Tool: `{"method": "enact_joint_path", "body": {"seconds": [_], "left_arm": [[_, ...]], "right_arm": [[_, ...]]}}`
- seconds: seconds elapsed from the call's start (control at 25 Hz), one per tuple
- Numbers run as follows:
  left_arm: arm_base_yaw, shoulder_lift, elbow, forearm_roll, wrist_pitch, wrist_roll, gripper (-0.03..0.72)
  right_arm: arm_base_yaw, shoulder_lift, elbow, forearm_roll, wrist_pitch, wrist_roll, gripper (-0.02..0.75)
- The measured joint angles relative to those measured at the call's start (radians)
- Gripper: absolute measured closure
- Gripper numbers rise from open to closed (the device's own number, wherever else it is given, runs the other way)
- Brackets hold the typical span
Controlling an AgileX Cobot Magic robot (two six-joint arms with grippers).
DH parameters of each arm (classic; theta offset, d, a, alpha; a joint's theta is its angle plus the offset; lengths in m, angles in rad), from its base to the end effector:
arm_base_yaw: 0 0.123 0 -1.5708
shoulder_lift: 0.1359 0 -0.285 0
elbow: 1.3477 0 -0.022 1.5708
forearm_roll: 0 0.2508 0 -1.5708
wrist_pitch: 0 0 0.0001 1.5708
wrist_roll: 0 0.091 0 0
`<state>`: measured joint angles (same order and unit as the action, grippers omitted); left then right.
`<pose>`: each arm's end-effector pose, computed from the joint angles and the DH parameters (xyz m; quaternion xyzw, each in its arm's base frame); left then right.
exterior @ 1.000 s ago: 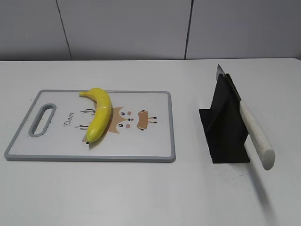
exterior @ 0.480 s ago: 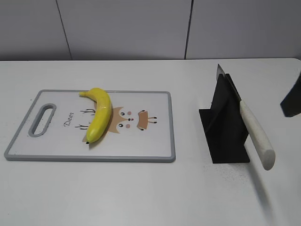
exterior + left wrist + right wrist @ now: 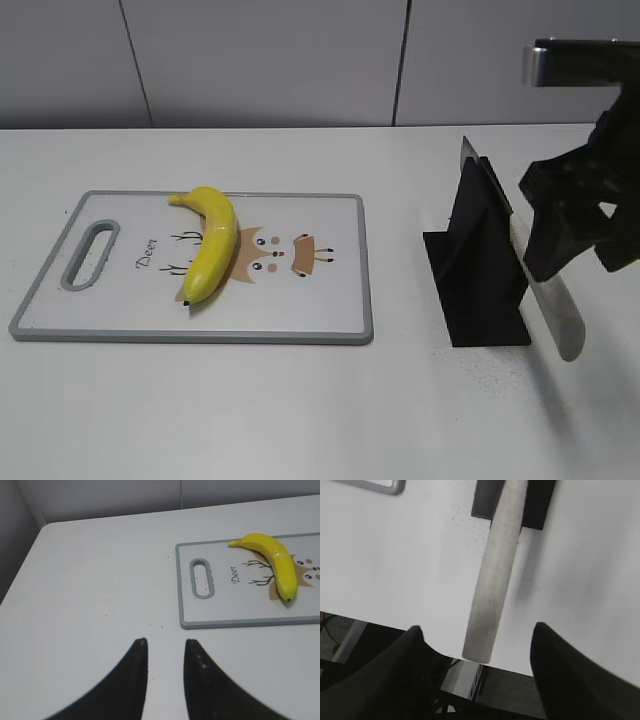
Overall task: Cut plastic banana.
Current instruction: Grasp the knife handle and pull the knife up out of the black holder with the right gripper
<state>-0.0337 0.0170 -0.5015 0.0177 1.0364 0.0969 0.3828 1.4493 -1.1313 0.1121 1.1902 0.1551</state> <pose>-0.0013 0.0014 0.2797 0.0554 0.8491 0.0254 0.5247 0.2440 0.1085 0.2825 -0.0964 0.9911 0.0714 0.0578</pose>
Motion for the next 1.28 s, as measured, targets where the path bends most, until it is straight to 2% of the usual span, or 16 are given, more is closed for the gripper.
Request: {"method": "enact_joint_path", "body": {"seconds": [0.56, 0.84, 1.16, 1.28], "left_arm": [[0.000, 0.000, 0.000, 0.000, 0.000, 0.000, 0.448], [0.000, 0.000, 0.000, 0.000, 0.000, 0.000, 0.448], [0.000, 0.000, 0.000, 0.000, 0.000, 0.000, 0.448], [0.000, 0.000, 0.000, 0.000, 0.000, 0.000, 0.448]], "right_arm": [[0.000, 0.210, 0.000, -0.032, -0.052, 0.051, 0.227], [0.000, 0.216, 0.000, -0.035, -0.052, 0.091, 0.293], [0.000, 0.242, 0.000, -0.033, -0.044, 0.101, 0.300], [0.000, 0.242, 0.000, -0.033, -0.043, 0.103, 0.358]]}}
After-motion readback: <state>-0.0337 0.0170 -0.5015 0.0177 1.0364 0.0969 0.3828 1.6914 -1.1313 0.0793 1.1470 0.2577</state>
